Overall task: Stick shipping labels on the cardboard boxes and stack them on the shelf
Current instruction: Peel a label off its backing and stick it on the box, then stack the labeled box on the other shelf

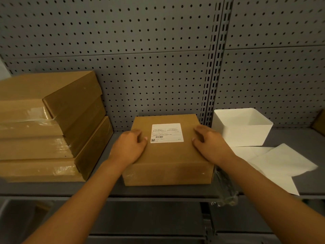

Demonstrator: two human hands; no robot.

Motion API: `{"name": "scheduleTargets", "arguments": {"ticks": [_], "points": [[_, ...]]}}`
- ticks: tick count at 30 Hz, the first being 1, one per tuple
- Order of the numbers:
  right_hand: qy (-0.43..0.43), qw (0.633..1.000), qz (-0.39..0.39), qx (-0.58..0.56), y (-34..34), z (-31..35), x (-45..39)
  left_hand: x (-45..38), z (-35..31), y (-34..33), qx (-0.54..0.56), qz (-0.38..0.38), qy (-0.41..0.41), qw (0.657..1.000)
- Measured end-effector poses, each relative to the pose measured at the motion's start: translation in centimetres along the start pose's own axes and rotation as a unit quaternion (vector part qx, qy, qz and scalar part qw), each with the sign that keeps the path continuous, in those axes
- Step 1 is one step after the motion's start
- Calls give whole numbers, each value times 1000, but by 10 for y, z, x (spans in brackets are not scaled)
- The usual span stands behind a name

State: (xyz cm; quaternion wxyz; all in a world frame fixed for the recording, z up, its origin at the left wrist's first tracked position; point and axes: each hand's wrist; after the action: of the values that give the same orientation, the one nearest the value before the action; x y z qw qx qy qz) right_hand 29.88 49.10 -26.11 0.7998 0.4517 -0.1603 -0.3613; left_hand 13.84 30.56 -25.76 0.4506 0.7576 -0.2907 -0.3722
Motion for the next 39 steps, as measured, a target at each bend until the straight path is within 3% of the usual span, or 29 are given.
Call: {"name": "scheduleTargets", "arguments": {"ticks": [3,6,8,14,26,33,39], "points": [[-116,987,81,-80,-3,-1,-10,-9,2,1,108,17,85,990],[-189,959,135,-162,-9,-9,-15,-12,11,2,308,7,196,931],[-209,948,139,-194,-13,-15,-16,-7,17,3,393,10,234,889],[-193,945,129,-230,-17,-17,-15,4,25,-5,482,-25,268,834],[-45,927,-1,-373,21,14,4,1,7,40,427,-192,110,877],[-18,923,-107,-370,79,7,15,-16,-50,70,440,-243,-27,864],[11,916,-158,-369,122,-26,25,-22,-103,70,434,-262,-86,857]]}}
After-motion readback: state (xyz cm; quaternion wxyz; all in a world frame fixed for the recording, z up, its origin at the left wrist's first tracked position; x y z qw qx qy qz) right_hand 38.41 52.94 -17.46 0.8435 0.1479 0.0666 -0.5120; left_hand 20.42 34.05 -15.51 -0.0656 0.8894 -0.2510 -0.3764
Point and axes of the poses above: each hand's wrist, its own x-axis away from the middle knuckle, its own y-axis out of the back of the hand, z = x × y, and after that the axes turned 15 degrees about -y, right-handed
